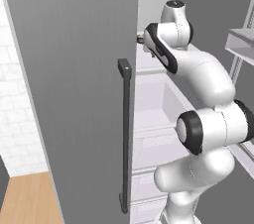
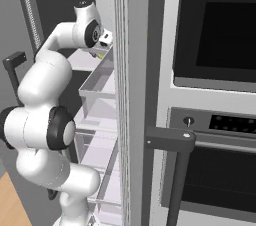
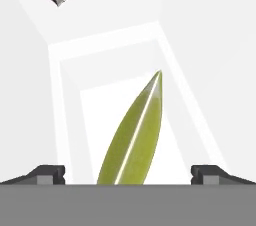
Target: Grab a lemon wedge from the fridge and one ice cube from the ice bowl, and put them in the glass of lemonade.
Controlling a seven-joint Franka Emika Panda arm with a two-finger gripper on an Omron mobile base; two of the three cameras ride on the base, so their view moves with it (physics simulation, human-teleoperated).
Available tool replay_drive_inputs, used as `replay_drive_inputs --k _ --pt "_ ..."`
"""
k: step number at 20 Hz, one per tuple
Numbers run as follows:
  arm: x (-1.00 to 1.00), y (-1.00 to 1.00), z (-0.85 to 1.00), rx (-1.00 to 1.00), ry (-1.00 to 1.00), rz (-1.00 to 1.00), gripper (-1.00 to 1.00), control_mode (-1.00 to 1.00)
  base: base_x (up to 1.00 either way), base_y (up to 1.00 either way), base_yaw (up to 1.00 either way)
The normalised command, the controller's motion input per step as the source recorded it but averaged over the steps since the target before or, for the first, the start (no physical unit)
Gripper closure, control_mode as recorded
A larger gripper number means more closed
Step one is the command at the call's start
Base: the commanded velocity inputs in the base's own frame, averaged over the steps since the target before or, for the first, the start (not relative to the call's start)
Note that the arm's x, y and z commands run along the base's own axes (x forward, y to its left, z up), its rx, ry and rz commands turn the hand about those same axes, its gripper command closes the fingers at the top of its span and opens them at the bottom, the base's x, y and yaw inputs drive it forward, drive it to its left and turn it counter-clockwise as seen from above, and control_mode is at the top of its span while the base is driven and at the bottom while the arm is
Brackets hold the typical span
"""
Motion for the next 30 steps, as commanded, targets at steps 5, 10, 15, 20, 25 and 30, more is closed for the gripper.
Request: replay_drive_inputs --k 5,10,15,20,25,30 --pt "0.38 0.0 0.0 0.0 0.0 -0.04 -1.0 -1.0 0.0 0.0 0.0" --pt "0.03 -0.16 -0.03 0.01 0.0 -0.06 -1.0 -1.0 0.0 0.0 0.0" --pt "-0.06 -0.11 -0.29 0.0 0.0 -0.09 -1.0 -1.0 0.0 0.0 0.0" --pt "0.0 0.0 -0.4 0.0 0.0 -0.05 -1.0 -1.0 0.0 0.0 0.0" --pt "0.05 0.04 0.0 0.0 0.0 -0.01 -1.0 -1.0 0.0 0.0 0.0" --pt "0.13 0.06 -0.08 0.0 0.0 -0.01 -1.0 -1.0 0.0 0.0 0.0"
